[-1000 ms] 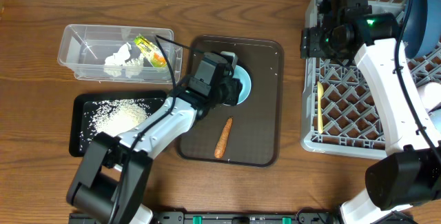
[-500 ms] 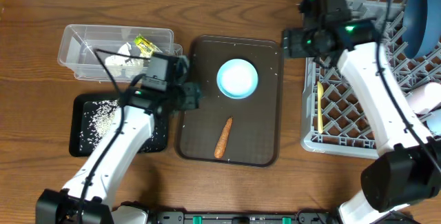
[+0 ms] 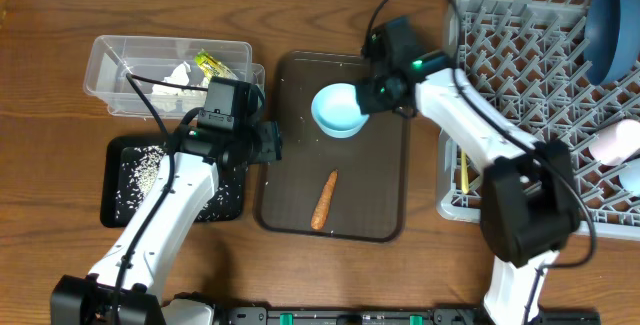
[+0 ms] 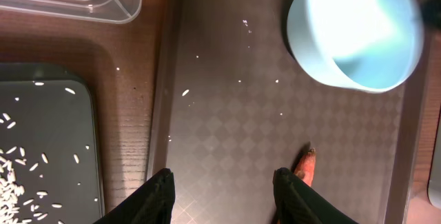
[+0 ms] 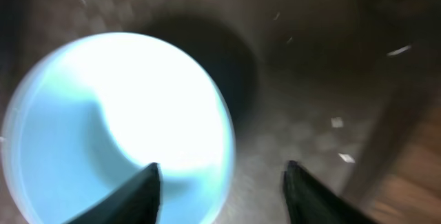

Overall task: Sort waste into correct bins and load items into the dishwasher rack
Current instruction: 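Grasp the light-blue bowl with the right gripper, then carry the light-blue bowl with the right gripper into the rack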

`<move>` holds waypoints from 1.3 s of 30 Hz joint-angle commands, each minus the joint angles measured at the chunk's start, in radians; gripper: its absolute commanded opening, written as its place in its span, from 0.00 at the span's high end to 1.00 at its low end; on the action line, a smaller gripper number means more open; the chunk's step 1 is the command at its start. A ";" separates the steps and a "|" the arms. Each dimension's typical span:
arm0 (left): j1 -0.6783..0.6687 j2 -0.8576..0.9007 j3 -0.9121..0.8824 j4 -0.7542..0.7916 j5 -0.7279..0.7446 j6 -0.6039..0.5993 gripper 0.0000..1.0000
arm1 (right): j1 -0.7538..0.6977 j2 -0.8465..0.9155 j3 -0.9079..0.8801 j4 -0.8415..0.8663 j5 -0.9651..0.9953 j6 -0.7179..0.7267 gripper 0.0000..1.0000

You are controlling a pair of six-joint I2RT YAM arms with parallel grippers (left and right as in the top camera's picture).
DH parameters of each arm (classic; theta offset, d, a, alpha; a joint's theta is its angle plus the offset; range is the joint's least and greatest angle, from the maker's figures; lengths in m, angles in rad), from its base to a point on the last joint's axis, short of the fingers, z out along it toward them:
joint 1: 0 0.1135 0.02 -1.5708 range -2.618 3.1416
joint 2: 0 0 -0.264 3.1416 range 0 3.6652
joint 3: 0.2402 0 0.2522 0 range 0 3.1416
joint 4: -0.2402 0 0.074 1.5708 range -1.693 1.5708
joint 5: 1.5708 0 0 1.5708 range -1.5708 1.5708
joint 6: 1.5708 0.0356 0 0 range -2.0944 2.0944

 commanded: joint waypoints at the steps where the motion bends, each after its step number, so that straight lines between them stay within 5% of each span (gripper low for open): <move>1: 0.004 -0.003 0.010 -0.003 -0.009 0.009 0.51 | 0.016 0.062 -0.008 0.006 0.008 0.006 0.54; 4: 0.004 -0.004 0.010 -0.003 -0.009 0.009 0.51 | 0.016 0.102 -0.008 0.006 0.008 0.006 0.66; 8: 0.004 -0.004 0.010 -0.003 -0.009 0.009 0.51 | 0.011 0.112 -0.008 0.006 0.032 0.007 0.98; 23: 0.004 -0.004 0.010 -0.003 -0.010 0.009 0.51 | -0.093 -0.147 0.080 -0.026 0.355 -0.064 0.99; 33: 0.004 -0.004 0.010 -0.003 -0.010 0.009 0.51 | -0.242 -0.237 0.079 0.124 1.093 -0.446 0.99; 39: 0.004 -0.003 0.010 0.001 -0.010 0.009 0.51 | -0.349 -0.192 0.079 0.253 1.171 -0.642 0.99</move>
